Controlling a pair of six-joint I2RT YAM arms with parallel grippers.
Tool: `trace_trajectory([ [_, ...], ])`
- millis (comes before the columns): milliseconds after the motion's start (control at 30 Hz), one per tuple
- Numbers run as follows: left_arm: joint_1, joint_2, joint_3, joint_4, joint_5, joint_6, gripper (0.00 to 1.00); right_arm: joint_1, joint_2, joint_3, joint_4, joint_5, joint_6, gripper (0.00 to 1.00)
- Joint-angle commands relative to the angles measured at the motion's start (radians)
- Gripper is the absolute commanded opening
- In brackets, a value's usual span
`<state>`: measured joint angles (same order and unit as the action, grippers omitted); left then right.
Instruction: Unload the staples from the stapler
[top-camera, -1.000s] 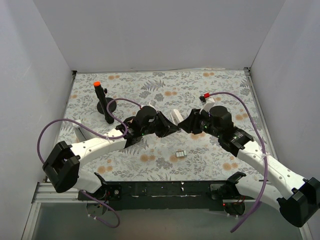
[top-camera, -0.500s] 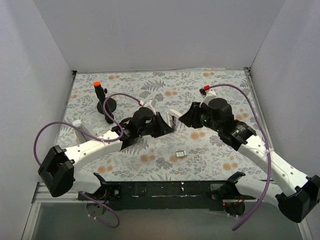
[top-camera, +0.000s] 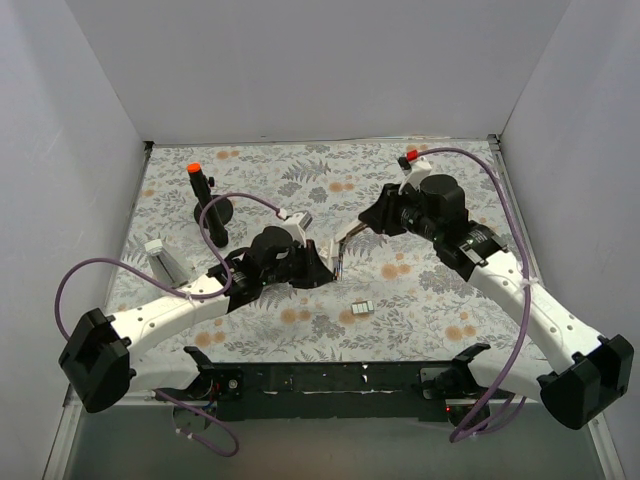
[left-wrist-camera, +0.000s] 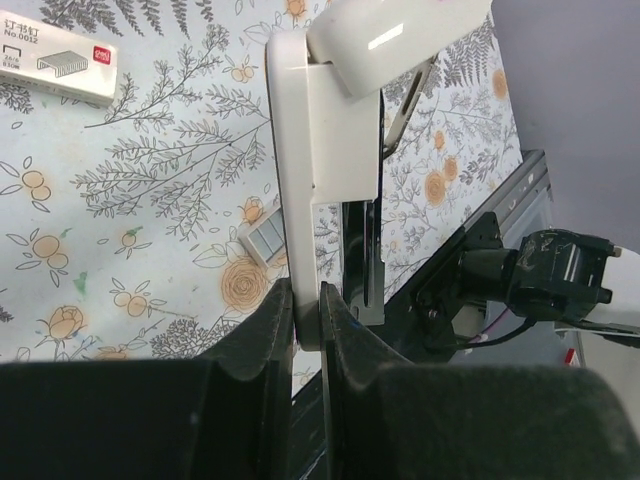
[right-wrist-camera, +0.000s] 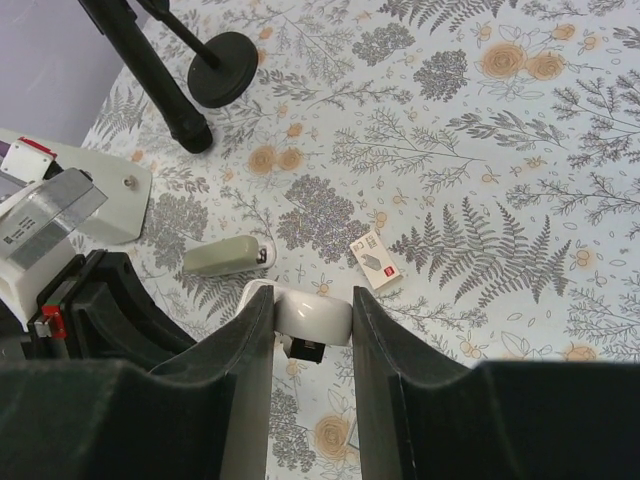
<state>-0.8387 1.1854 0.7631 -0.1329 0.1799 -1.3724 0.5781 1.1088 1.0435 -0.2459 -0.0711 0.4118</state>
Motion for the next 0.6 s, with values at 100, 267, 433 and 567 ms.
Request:
trace_trajectory([
  [100, -0.016, -0.015, -0.022, 0.105, 0.245, 0.075, 0.0, -0.038, 0.089, -0.028, 0.109, -0.042, -0.154, 0.26],
  [267, -0.016, -0.014, -0.032, 0.119, 0.221, 0.019, 0.0, -0.047, 0.114, -0.03, 0.086, -0.102, -0.177, 0.43],
  [433, -0.014, 0.013, 0.007, 0.039, 0.141, -0.056, 0.0, -0.079, 0.083, 0.019, 0.019, -0.154, -0.189, 0.6],
  [567, -0.013, 0.014, 0.004, 0.046, 0.121, -0.034, 0.0, -0.101, 0.094, 0.099, -0.098, -0.159, -0.197, 0.66],
])
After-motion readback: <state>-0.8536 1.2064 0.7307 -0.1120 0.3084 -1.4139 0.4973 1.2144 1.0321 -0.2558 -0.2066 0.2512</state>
